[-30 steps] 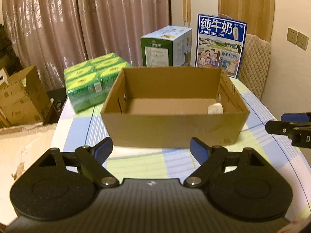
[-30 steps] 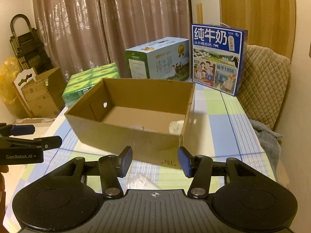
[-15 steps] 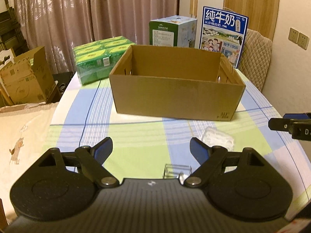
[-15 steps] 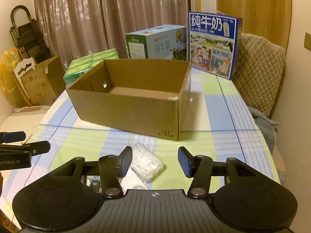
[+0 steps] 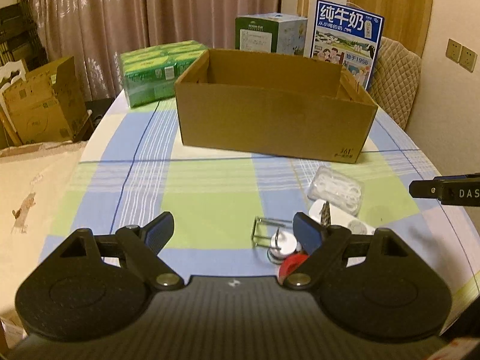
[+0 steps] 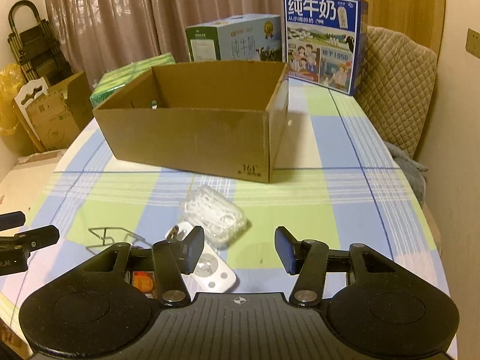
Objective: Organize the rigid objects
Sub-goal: 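Move the left tool to the red Doraemon keychain while the right tool approaches the leopard-print hair clip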
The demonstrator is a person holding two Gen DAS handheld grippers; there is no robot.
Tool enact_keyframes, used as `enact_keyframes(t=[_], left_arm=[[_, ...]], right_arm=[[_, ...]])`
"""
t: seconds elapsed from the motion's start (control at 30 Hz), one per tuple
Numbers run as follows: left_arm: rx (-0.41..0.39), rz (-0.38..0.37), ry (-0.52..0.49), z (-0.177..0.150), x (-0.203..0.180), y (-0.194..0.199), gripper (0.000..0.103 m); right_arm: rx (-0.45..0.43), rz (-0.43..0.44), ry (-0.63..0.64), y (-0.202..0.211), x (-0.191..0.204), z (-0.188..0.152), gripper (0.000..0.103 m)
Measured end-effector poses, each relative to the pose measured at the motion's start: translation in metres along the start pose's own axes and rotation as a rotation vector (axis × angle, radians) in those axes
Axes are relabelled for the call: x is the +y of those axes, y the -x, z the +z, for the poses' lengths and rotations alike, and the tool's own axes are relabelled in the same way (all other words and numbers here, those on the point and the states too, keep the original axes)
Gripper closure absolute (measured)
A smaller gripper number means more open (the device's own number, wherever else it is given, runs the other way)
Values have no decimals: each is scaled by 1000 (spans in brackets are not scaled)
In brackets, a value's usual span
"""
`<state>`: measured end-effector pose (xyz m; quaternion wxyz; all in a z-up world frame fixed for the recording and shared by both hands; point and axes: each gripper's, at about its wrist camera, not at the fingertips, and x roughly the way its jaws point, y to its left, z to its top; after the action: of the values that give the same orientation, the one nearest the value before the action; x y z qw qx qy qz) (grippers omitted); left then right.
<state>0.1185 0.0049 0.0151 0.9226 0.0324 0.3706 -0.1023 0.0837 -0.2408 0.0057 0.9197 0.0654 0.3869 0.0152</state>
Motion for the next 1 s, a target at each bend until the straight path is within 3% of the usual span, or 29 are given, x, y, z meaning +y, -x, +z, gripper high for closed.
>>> enact_keyframes(t=[0.03, 0.1, 0.17, 0.63, 1.0], left_arm=[[-1, 1, 3, -3, 1, 0, 17], [-3, 1, 10, -8, 3, -1, 14], [1, 0, 13, -12, 5, -2, 13], [26, -22, -37, -49, -9, -6, 6], [52, -137, -145, -66, -38, -36, 8]], right_arm=[[2, 2, 1, -1, 0, -2, 52], [1, 3, 0, -3, -1, -7, 34], [-8, 5, -2, -4, -2, -13, 26], [25, 16, -62, -17, -11, -47, 26], [36, 36, -34, -29, -11, -53, 26]])
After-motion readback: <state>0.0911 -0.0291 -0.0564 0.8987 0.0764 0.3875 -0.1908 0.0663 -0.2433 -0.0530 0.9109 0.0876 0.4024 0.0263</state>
